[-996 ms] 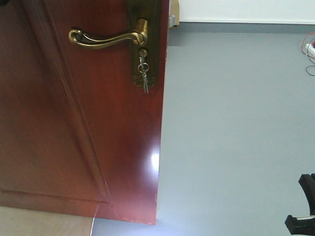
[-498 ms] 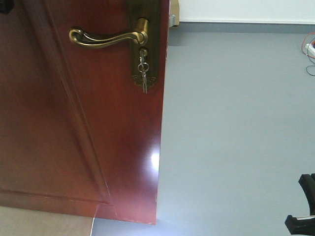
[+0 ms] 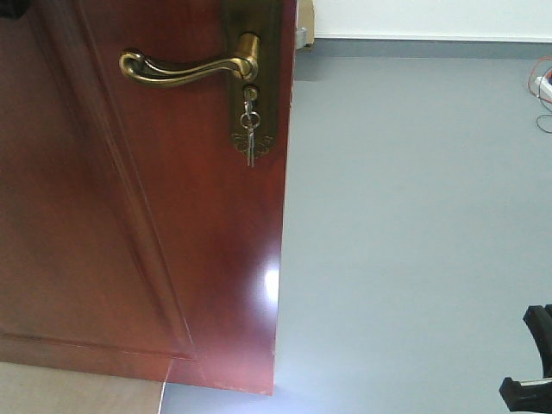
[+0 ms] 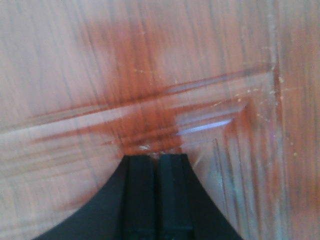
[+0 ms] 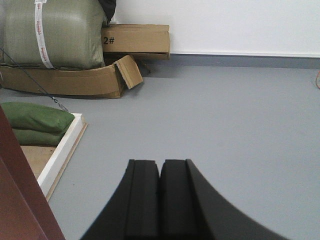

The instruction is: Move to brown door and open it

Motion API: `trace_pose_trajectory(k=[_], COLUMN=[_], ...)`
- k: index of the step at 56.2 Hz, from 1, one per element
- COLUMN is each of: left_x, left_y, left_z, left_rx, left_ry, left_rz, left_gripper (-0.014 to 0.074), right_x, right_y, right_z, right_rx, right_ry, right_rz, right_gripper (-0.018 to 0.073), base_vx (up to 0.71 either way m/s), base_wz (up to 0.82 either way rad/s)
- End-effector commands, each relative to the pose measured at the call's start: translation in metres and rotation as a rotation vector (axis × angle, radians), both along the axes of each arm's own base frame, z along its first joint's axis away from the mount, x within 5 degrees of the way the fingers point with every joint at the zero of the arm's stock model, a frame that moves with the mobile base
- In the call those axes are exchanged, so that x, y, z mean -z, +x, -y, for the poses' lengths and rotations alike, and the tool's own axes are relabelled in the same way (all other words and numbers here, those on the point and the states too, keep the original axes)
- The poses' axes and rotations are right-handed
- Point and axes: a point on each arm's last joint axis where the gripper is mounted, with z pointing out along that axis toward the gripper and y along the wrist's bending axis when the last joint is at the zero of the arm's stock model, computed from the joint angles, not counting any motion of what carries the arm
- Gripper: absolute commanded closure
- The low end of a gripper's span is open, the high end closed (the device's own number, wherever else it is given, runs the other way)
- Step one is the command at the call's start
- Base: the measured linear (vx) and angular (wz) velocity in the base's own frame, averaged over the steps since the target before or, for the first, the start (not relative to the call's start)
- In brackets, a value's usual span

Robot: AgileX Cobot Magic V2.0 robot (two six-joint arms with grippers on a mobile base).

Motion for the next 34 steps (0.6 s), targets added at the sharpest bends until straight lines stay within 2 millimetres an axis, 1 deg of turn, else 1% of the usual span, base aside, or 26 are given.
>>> trace_pose_trajectory(k=[1,4,8,9,11,12,13,14,19,20,23,24,25,26,29,30,32,34], left_x=[-0.014,-0.007,0.002,0.011,0.017,0.023,0.026,0.032,0.061,0.063,0.081,0.082,0.093,0.093,0.113,0.116,0.131,0.139], left_y=[-0.005,-0.008,-0.017,-0.026,-0.033,-0.036,-0.041,-0.042,-0.065,-0.067,-0.083,-0.087,-0.093,-0.097,-0.112,-0.118,-0.128,-0.138], left_z=[0.001,0.000,-0.002,-0.004,-0.005,-0.006,-0.007,-0.008,-0.016,-0.017,-0.022,-0.024,-0.026,-0.027,-0.032,-0.034,-0.037,-0.039], left_rx=[0.016,0.017,0.017,0.018,0.018,0.018,0.018,0.017,0.001,-0.003,-0.015,-0.019,-0.025,-0.031,-0.051,-0.055,-0.070,-0.078], left_ry=[-0.048,-0.046,-0.039,-0.037,-0.036,-0.033,-0.033,-0.031,-0.028,-0.029,-0.032,-0.035,-0.034,-0.036,-0.036,-0.038,-0.037,-0.040], left_rz=[0.081,0.070,0.062,0.053,0.048,0.035,0.035,0.022,-0.003,0.000,0.005,0.017,0.011,0.022,0.022,0.036,0.033,0.054], left_gripper=[0.0600,0.0600,0.0600,0.0600,0.0600,0.0600,0.0600,0.0600,0.0600,0.0600,0.0600,0.0600,0.0600,0.0600,0.0600,0.0600,0.0600,0.0600], right_x=[-0.006,-0.006,-0.006,-0.006,-0.006,-0.006,-0.006,-0.006,-0.006,-0.006,-0.006,-0.006,-0.006,-0.006,-0.006,-0.006,-0.006,-0.006], right_y=[0.002,0.002,0.002,0.002,0.002,0.002,0.002,0.002,0.002,0.002,0.002,0.002,0.002,0.002,0.002,0.002,0.002,0.002], right_z=[0.000,0.000,0.000,0.000,0.000,0.000,0.000,0.000,0.000,0.000,0.000,0.000,0.000,0.000,0.000,0.000,0.000,0.000], right_rx=[0.001,0.001,0.001,0.001,0.001,0.001,0.001,0.001,0.001,0.001,0.001,0.001,0.001,0.001,0.001,0.001,0.001,0.001], right_ry=[-0.007,-0.007,-0.007,-0.007,-0.007,-0.007,-0.007,-0.007,-0.007,-0.007,-0.007,-0.007,-0.007,-0.007,-0.007,-0.007,-0.007,-0.007], right_rz=[0.079,0.079,0.079,0.079,0.079,0.079,0.079,0.079,0.079,0.079,0.079,0.079,0.079,0.079,0.079,0.079,0.079,0.079], right_gripper=[0.0559,0.0559,0.0559,0.0559,0.0559,0.0559,0.0559,0.0559,0.0559,0.0559,0.0559,0.0559,0.0559,0.0559,0.0559,0.0559,0.0559,0.0559], base_vx=[0.00,0.00,0.00,0.00,0.00,0.00,0.00,0.00,0.00,0.00,0.00,0.00,0.00,0.00,0.00,0.00,0.00,0.00], base_wz=[0.00,0.00,0.00,0.00,0.00,0.00,0.00,0.00,0.00,0.00,0.00,0.00,0.00,0.00,0.00,0.00,0.00,0.00])
